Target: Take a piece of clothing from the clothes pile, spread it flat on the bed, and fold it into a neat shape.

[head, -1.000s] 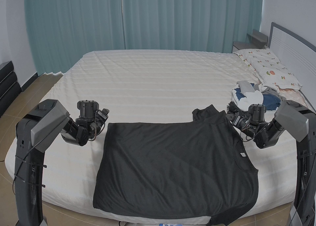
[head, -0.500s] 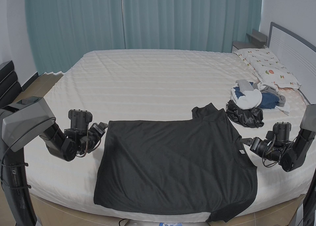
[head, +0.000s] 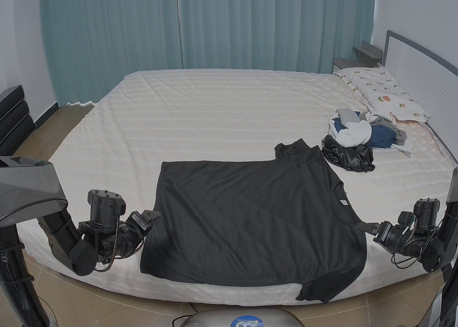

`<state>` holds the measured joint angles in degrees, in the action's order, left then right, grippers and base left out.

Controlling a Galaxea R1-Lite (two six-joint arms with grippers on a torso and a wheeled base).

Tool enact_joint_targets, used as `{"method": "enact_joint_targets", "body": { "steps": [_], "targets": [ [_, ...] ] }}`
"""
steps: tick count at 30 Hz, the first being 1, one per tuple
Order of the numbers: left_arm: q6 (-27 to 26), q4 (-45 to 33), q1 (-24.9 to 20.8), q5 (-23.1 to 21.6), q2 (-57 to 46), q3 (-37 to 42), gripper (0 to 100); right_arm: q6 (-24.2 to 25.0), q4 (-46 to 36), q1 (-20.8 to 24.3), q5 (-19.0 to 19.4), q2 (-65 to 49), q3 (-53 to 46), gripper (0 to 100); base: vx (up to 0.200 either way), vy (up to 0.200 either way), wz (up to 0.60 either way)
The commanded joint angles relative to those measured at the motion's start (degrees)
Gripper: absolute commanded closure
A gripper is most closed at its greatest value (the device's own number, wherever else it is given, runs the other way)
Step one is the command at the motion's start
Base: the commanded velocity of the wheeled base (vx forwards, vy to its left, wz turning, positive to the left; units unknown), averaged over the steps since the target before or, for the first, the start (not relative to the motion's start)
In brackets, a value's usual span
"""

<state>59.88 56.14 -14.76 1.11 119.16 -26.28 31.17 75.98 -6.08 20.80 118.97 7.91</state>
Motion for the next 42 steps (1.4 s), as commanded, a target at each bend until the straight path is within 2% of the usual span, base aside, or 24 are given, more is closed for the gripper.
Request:
{"method": "enact_joint_targets", "body": {
  "steps": [1, 8, 12, 14, 15, 18, 23, 32, 42],
  "targets": [
    [-0.73, 0.9, -0.18, -0.23, 0.98, 2.64, 0, -0.15, 3.29, -0.16, 0.21, 4.08, -3.25, 0, 0.0, 0.0, 0.0],
    [-9.69, 2.13, 0.09, -5.42, 1.51, 7.12, 0, -0.85, 13.84, 0.28, 0.12, 11.29, -7.12, 0, 0.0, 0.0, 0.0],
    [-17.43, 2.13, 0.7, -7.44, 2.92, 8.79, 0, -0.94, 13.66, 0.37, 0.21, 11.29, -7.21, 0, 0.0, 0.0, 0.0],
    [-18.31, 2.13, 0.79, -7.7, 3.09, 8.88, 0, -0.94, 13.66, 0.37, 0.3, 11.2, -7.21, 0, 0.0, 0.0, 0.0],
    [-22.35, 2.22, 1.14, -8.49, 4.76, 9.06, 0, -1.02, 13.66, 0.46, 0.47, 11.2, -7.21, 0, 0.0, 0.0, 0.0],
    [-26.31, 2.4, 1.14, -8.93, 6.7, 8.88, 0, -1.02, 13.66, 0.46, 1.09, 11.11, -7.3, 0, 0.0, 0.0, 0.0],
    [-29.82, 4.51, 1.23, -9.28, 8.45, 8.97, 0, -1.02, 13.66, 0.37, 1.18, 11.11, -7.12, 0, 0.0, 0.0, 0.0],
    [-34.66, 12.94, 2.11, -9.2, 15.57, 8.09, 0, -1.02, 13.66, 0.63, 1.18, 10.76, -7.03, 0, 0.0, 0.0, 0.0],
    [-34.83, 14.0, 2.19, -9.81, 15.75, 8.09, 0, -0.67, 13.66, 0.9, 2.32, 9.79, -7.03, 0, 0.0, 0.0, 0.0]
  ]
}}
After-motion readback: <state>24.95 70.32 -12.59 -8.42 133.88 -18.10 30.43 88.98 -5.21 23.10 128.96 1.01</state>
